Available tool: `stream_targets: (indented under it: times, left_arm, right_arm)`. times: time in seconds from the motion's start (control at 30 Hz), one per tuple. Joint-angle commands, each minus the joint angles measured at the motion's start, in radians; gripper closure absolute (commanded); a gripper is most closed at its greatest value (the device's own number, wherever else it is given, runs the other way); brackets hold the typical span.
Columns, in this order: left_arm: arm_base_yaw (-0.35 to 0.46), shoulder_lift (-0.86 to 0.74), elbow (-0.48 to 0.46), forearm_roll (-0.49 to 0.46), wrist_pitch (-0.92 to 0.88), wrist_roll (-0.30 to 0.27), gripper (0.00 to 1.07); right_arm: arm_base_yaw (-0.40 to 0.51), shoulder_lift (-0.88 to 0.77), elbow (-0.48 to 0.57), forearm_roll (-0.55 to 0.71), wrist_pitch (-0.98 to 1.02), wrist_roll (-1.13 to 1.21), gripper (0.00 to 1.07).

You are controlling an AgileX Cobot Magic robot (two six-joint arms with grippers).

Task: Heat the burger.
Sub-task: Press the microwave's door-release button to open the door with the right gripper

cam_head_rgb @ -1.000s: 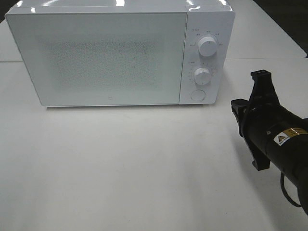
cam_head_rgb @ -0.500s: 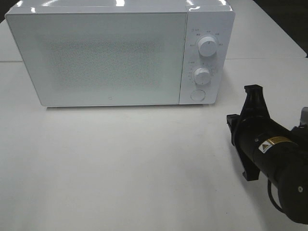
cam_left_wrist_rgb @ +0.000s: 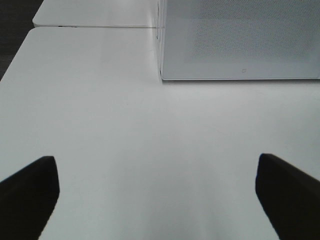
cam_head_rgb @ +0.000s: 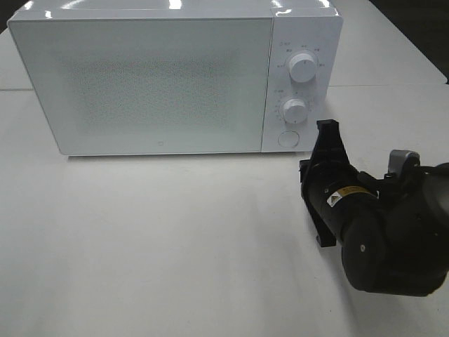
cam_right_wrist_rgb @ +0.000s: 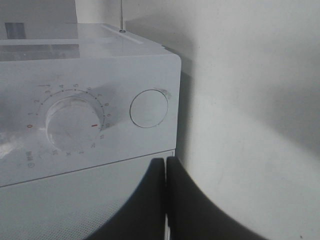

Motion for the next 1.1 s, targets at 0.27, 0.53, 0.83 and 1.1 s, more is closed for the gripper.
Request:
stream_targets:
  times: [0.27, 0.53, 0.83, 1.1]
  left_arm:
    - [0.003, -0.018, 0.002, 0.001, -0.001, -0.004, 0.06]
    - [0.003, -0.018, 0.002, 0.001, -0.001, -0.004, 0.06]
    - [0.003, -0.018, 0.002, 0.002, -0.001, -0.004, 0.06]
    - [0.003, -0.018, 0.002, 0.002, -0.001, -0.004, 0.06]
  right_arm:
    - [-0.083, 0.086, -0.141, -0.066, 0.041, -0.006, 1.07]
    - [-0.125, 0.138, -0.222, -0.07, 0.076, -0.006, 1.07]
    - [-0.162, 0.18, -0.292, -0.097, 0.106, -0.006, 1.07]
    - [-0.168, 0.199, -0.342, -0.077, 0.123, -0.01, 1.07]
